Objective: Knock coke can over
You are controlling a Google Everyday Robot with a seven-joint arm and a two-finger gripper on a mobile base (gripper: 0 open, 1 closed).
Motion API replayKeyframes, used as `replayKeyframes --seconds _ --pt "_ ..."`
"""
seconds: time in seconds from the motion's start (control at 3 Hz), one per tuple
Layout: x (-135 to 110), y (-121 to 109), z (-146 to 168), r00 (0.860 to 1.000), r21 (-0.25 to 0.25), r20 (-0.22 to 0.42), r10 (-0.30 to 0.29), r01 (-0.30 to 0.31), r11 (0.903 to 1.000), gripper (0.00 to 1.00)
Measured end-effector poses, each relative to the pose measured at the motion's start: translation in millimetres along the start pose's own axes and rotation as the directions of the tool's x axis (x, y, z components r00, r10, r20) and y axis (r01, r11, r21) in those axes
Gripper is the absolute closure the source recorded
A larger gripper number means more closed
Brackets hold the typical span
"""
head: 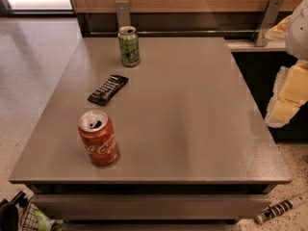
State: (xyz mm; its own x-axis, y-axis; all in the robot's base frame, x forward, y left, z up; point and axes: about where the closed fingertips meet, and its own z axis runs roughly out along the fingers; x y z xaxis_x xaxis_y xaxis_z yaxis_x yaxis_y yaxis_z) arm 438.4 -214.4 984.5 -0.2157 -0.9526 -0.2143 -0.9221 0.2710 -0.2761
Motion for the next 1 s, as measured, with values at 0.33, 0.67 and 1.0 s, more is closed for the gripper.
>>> replayKeyframes --seconds 0.33,0.67,1.0 --pt "0 0 0 1.0 0.0 0.0 0.0 0.0 1.0 0.0" --pt "-4 6 2 0.998 -0.015 0.059 0.001 0.0 0.9999 0.0" --pt "1 28 30 0.963 -0.052 0.268 0.006 0.008 0.9986 0.0"
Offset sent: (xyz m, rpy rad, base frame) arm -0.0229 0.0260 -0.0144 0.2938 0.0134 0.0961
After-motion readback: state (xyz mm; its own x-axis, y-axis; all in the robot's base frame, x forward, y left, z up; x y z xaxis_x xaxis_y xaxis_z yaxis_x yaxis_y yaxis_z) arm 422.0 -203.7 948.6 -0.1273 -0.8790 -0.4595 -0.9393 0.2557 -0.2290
